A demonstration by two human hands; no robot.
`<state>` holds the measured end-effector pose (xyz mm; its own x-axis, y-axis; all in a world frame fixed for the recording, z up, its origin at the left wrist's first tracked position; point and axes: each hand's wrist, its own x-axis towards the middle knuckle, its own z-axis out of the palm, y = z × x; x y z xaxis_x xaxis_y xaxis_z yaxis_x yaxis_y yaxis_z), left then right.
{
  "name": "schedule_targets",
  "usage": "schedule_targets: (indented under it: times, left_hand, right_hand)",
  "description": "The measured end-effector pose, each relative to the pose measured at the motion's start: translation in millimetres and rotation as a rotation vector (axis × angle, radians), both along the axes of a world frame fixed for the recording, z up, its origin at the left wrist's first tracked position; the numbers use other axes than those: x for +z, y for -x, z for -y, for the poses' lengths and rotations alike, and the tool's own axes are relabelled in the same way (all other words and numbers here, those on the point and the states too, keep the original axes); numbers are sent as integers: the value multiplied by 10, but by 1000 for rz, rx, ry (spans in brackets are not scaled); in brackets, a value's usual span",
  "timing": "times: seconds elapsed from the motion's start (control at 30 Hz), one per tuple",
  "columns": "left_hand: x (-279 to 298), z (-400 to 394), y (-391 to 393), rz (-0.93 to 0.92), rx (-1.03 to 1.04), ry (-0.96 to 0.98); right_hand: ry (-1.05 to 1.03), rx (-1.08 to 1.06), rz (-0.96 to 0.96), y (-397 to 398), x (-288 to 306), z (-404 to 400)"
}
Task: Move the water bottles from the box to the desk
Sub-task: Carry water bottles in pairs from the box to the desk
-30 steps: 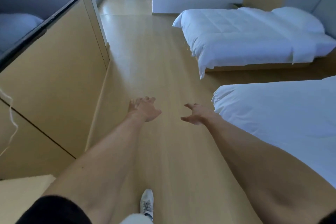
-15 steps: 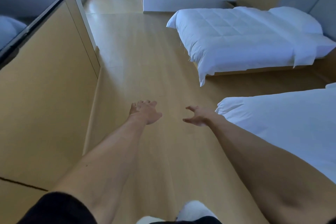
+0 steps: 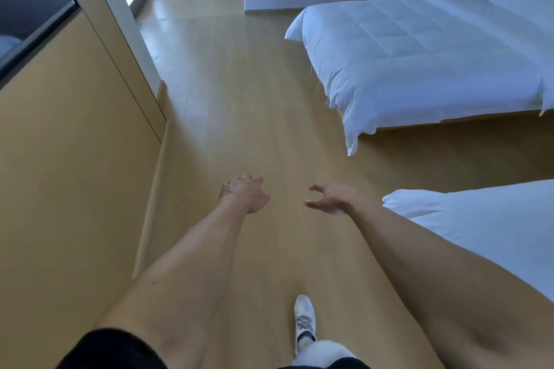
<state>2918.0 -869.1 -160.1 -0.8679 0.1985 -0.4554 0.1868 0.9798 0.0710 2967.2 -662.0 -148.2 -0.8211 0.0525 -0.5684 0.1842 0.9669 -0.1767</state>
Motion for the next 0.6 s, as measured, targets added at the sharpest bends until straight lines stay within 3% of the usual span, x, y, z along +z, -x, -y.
schedule_targets:
  times: [0.23,0.6]
  left_hand:
    - [68,-327,1199,-22,50,-14]
    - [-122,-341,2842,-11,141,-28]
  right_hand:
    - [1,52,8,1264,94,-407]
    - [-32,159,2,3025,-19,-382]
